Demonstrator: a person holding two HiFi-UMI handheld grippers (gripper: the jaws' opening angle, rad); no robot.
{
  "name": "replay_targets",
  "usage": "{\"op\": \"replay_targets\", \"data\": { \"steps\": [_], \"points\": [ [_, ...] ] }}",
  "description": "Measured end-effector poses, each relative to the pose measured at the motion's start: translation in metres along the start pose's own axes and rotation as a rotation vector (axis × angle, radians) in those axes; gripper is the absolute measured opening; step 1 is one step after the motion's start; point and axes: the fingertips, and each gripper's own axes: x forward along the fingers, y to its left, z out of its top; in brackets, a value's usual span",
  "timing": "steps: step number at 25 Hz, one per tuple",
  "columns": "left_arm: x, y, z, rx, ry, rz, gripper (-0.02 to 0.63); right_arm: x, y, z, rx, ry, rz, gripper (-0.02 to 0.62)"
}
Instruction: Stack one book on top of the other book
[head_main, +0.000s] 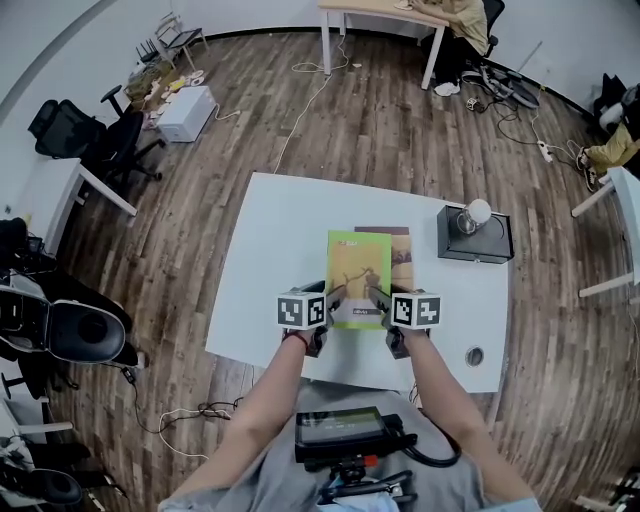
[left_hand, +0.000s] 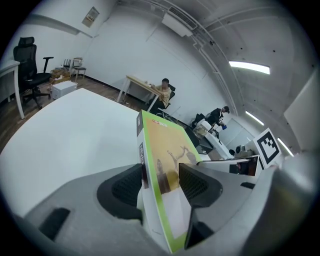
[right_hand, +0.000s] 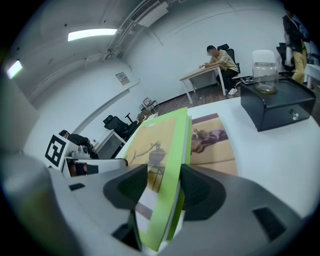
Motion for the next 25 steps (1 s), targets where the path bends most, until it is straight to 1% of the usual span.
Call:
{"op": "replay_targets", "data": {
  "steps": [6,11,17,25],
  "points": [
    [0.025,-0.019,0.000,0.015,0.029,-0.017,0.241,-0.011,-0.028,0.007,0.009,-0.009,-0.021,0.195],
    [0.049,-0.034,0.001,0.018,0.060,-0.021,0.241,-0.017,-0.054,0.013,0.003,0.006,-0.035,0.195],
    [0.070,-0.043,-0.001,0.007,0.091,-0.036,0.241,-0.017,-0.079,0.017,0.005,0.036,-0.010,0.195],
    [0.082,-0.042,-0.007,0.008,0.122,-0.032,0.233,-0.008,-0.093,0.015,-0.002,0.066,0.020,0.195]
  ]
}}
